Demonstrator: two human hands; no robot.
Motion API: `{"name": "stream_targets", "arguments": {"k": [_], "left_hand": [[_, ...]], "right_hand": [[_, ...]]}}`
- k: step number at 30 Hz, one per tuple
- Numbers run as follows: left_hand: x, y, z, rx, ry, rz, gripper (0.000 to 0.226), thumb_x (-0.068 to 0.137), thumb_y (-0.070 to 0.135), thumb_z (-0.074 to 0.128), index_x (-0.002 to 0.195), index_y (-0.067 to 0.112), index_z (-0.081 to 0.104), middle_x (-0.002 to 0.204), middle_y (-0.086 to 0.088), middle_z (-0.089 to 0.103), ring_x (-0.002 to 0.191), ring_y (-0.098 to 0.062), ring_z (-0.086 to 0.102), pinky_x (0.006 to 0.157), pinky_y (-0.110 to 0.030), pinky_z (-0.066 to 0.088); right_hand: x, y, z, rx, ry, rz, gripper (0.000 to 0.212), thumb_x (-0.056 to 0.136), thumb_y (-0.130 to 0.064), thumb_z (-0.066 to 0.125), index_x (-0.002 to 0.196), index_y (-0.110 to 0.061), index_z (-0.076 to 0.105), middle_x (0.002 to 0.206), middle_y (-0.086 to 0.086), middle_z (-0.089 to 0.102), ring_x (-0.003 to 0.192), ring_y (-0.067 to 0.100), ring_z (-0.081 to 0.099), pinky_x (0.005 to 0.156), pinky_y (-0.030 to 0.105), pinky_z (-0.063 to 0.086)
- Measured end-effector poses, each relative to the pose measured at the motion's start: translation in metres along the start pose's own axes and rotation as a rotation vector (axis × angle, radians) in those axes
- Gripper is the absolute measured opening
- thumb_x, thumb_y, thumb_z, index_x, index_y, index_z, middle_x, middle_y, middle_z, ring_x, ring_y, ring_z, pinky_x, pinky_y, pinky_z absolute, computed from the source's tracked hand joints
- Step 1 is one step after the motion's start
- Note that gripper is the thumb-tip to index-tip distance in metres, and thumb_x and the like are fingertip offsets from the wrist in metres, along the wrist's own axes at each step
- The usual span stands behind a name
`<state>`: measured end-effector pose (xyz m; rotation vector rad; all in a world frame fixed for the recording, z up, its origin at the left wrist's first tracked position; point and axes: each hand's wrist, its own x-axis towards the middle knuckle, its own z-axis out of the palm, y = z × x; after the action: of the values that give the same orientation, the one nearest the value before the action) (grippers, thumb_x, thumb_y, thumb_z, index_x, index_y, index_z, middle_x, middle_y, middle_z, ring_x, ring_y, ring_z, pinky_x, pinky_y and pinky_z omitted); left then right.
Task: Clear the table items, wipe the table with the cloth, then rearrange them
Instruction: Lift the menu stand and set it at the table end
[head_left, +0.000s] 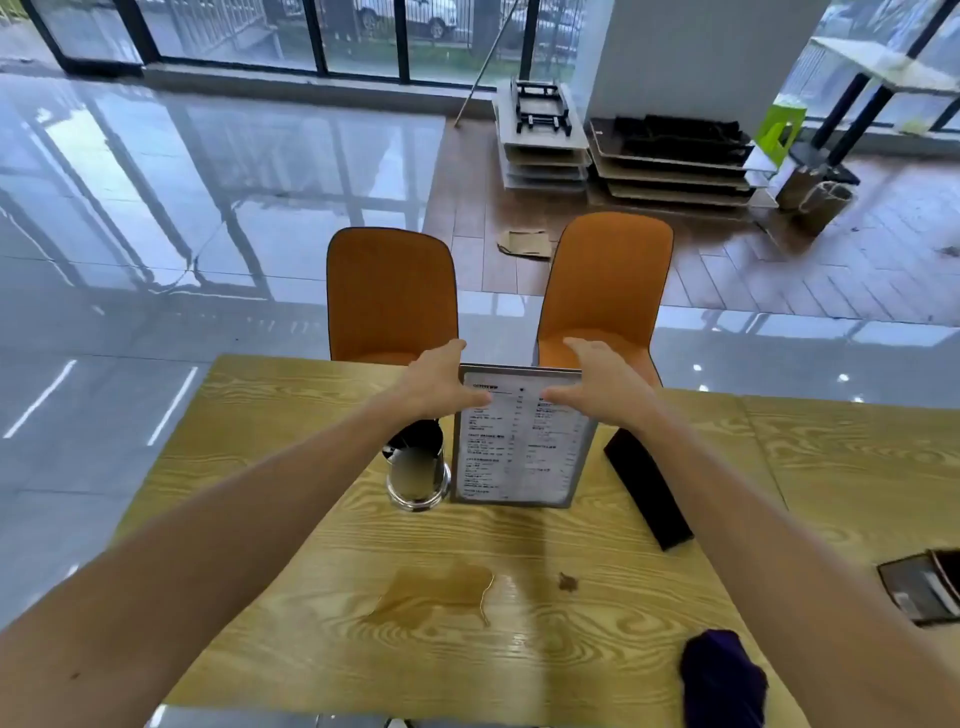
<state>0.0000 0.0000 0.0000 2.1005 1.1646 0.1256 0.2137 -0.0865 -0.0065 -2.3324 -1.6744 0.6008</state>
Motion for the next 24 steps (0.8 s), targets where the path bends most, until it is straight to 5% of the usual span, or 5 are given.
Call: {"name": "stream_targets", "arguments": {"k": [4, 10, 13, 16, 24], "left_hand": [[0.005, -0.015, 0.019, -0.06, 0.018, -0.022, 0.082, 0.084, 0.031, 0.079, 0.147, 0.009, 0.032, 0.145, -0.01, 0.053, 0.13, -0.028, 0.052, 0.089, -0.029, 0.042], [0.026, -0.035, 0.044, -0.218, 0.066, -0.004, 0.036, 0.08, 0.02, 0.082, 0.102, 0.03, 0.055, 0.104, 0.008, 0.062, 0.103, -0.017, 0.061, 0.075, -0.025, 0.045], [0.035, -0.042, 0.055, -0.266, 0.074, -0.045, 0.029, 0.08, 0.018, 0.083, 0.1, 0.03, 0.065, 0.108, 0.005, 0.07, 0.101, -0.016, 0.065, 0.086, -0.038, 0.054], [0.041, -0.044, 0.064, -0.296, 0.088, -0.06, 0.04, 0.077, 0.013, 0.084, 0.11, 0.022, 0.064, 0.115, -0.001, 0.072, 0.104, -0.019, 0.067, 0.088, -0.039, 0.057], [0.049, -0.054, 0.083, -0.255, 0.205, -0.112, 0.031, 0.079, 0.01, 0.078, 0.106, 0.023, 0.069, 0.107, 0.006, 0.074, 0.1, -0.017, 0.07, 0.084, -0.041, 0.06]], "right_hand": [[-0.005, 0.019, 0.028, 0.123, 0.13, 0.112, 0.111, 0.082, -0.051, 0.077, 0.16, -0.018, 0.005, 0.166, 0.014, 0.011, 0.152, 0.034, 0.012, 0.117, 0.053, 0.025], [-0.004, 0.054, 0.071, 0.567, 0.189, 0.227, 0.12, 0.075, -0.036, 0.087, 0.158, -0.029, 0.0, 0.16, 0.005, 0.032, 0.144, 0.023, 0.035, 0.114, 0.049, 0.037], [0.004, 0.06, 0.082, 0.728, 0.28, 0.249, 0.081, 0.077, -0.022, 0.087, 0.14, -0.018, 0.034, 0.126, -0.003, 0.064, 0.113, 0.009, 0.062, 0.097, 0.037, 0.052], [0.011, 0.074, 0.096, 0.814, 0.251, 0.307, 0.054, 0.078, -0.025, 0.086, 0.119, -0.019, 0.051, 0.107, -0.008, 0.07, 0.098, 0.008, 0.068, 0.073, 0.023, 0.051], [0.019, 0.102, 0.117, 0.697, 0.142, 0.279, 0.025, 0.093, -0.016, 0.071, 0.118, -0.014, 0.067, 0.11, -0.006, 0.07, 0.104, 0.016, 0.066, 0.081, 0.03, 0.053]]}}
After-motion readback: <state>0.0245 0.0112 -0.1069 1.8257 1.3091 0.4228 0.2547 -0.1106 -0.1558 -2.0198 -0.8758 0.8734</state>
